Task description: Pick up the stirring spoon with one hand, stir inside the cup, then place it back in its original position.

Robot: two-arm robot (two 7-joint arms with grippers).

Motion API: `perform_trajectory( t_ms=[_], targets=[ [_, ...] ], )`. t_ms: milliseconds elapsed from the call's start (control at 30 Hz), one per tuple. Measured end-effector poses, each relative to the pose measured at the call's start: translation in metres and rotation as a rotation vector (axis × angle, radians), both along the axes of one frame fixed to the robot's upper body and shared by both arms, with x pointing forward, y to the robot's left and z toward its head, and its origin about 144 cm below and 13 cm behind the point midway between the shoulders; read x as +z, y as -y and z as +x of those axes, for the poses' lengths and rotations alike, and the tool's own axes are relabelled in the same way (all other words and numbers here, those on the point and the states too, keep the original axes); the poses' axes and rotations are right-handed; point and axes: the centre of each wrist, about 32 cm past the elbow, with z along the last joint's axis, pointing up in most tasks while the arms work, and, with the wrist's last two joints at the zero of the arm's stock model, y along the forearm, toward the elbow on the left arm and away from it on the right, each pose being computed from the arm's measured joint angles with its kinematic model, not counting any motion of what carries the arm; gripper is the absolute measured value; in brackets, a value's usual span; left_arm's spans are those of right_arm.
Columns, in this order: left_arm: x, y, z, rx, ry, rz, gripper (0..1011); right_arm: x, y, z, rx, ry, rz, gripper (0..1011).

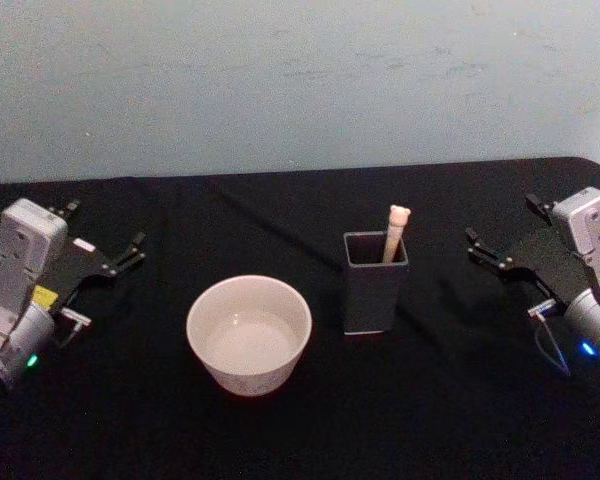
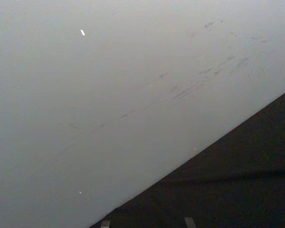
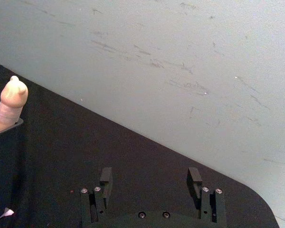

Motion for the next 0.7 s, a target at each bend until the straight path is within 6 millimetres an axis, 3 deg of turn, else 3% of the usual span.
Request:
perform_trajectory(
  t_ms=[700],
  targets=[
    [0.0,0.0,0.0,0.0,0.0,0.0,1001,0.0,0.0,0.0,0.0,0.0,0.0,1002]
  ],
)
